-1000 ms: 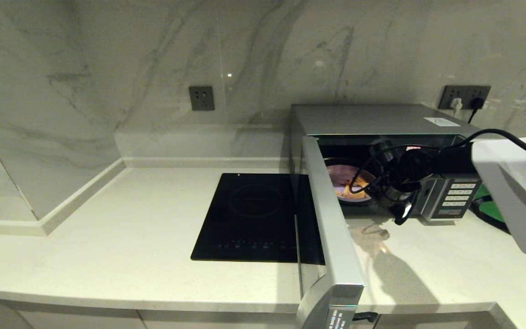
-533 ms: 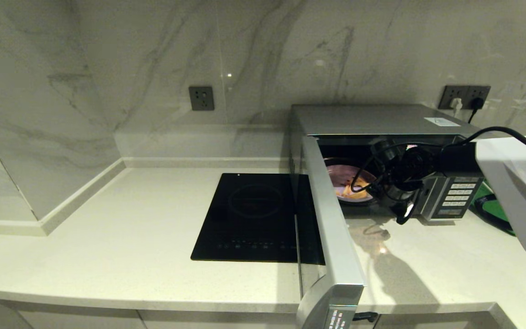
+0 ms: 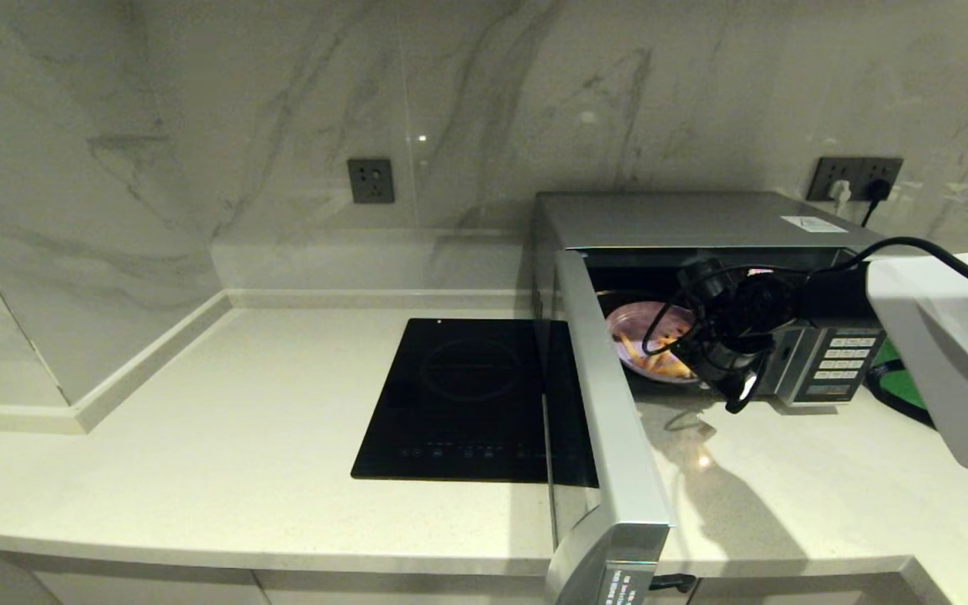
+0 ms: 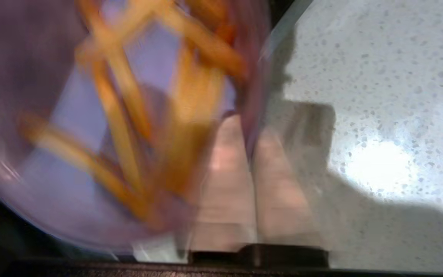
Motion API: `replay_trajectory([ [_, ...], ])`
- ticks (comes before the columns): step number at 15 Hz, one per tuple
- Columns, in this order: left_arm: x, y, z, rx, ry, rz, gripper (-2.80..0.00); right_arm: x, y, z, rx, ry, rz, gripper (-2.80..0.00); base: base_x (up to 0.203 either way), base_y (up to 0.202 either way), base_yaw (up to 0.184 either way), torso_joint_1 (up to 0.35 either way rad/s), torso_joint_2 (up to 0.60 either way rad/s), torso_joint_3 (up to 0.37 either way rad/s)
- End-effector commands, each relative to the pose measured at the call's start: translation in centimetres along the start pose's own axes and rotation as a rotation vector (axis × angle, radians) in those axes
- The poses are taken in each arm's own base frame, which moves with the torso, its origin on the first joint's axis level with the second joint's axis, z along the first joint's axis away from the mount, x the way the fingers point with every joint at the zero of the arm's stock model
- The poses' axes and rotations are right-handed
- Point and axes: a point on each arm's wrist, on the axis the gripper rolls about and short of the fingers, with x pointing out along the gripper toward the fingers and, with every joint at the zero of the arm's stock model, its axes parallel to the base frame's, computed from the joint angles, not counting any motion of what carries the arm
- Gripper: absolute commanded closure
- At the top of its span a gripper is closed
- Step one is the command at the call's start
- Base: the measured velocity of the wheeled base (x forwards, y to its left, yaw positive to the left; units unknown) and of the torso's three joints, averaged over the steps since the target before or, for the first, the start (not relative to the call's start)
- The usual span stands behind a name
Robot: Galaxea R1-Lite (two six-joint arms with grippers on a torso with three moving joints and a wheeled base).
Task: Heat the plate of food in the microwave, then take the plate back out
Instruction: Take the plate out of the microwave
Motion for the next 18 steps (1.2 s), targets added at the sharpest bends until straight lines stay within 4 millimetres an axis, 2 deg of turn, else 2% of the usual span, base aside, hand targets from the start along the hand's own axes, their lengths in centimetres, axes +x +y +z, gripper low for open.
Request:
replay_trajectory([
  [1,0.0,0.0,0.0,0.000,0.000,0.000,0.00,0.3,-0.1,-0.1,-0.001,0.003,-0.012,0.00,0.000,0.000,0.000,0.000,0.00,0.000],
  [7,0.0,0.0,0.0,0.000,0.000,0.000,0.00,0.0,0.0,0.0,0.002,-0.001,-0.004,0.00,0.000,0.000,0.000,0.000,0.00,0.000],
  [11,0.0,0.0,0.0,0.000,0.000,0.000,0.00,-1.0,0.8,0.8,0.026,-0.021,0.039,0.00,0.000,0.000,0.000,0.000,0.00,0.000],
  [18,0.0,0.0,0.0,0.000,0.000,0.000,0.00,-1.8,0.9,1.8,0.060,-0.037,0.063,0.00,0.000,0.000,0.000,0.000,0.00,0.000],
])
